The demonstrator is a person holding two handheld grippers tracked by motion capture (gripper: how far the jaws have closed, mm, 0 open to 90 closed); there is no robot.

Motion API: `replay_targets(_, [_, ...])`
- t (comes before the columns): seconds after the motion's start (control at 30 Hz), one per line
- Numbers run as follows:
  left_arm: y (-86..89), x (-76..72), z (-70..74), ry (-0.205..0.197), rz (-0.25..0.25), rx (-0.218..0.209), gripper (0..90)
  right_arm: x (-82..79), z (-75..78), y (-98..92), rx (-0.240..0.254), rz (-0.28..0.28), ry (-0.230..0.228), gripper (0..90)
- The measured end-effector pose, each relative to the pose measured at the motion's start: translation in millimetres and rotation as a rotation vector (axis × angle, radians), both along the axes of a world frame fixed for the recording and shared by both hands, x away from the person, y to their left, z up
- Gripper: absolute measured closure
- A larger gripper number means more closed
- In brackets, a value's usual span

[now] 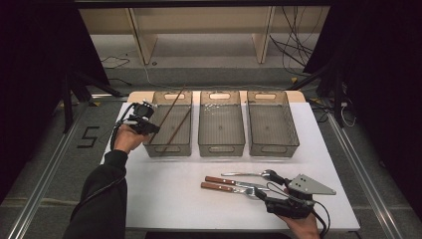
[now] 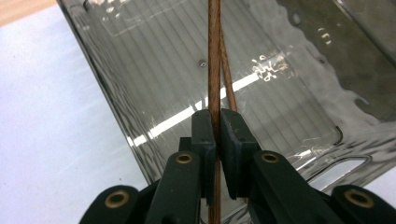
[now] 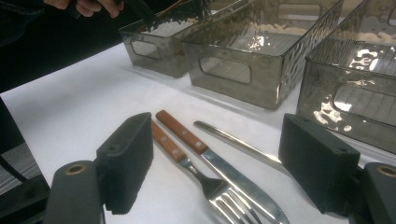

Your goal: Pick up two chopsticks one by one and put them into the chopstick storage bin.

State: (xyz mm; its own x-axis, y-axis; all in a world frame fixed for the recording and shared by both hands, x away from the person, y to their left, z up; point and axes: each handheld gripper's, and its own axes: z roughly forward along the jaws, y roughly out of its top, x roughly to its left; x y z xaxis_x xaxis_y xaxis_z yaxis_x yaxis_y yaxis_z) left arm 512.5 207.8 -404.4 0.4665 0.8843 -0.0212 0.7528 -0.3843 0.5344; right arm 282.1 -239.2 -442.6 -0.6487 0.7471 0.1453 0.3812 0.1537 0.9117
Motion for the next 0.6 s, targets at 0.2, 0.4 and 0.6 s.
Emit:
replay_targets(0.2, [-1.8, -3.9, 6.9, -0.005, 0.01, -0.047, 63.8, 0.2, 0.0, -0.3, 0.002, 0.0, -0.001, 26.9])
replay_targets(0.4, [-9.2, -20.0, 20.1, -0.028, -0.016, -0.102, 41.5, 0.1, 0.0, -0.3, 0.001, 0.0, -0.002, 26.8])
replay_targets(0.6, [-17.4, -44.2, 23.5, -0.057, -0.088, -0.131, 30.7, -0.2, 0.1, 0.2, 0.0, 0.002, -0.001, 26.9])
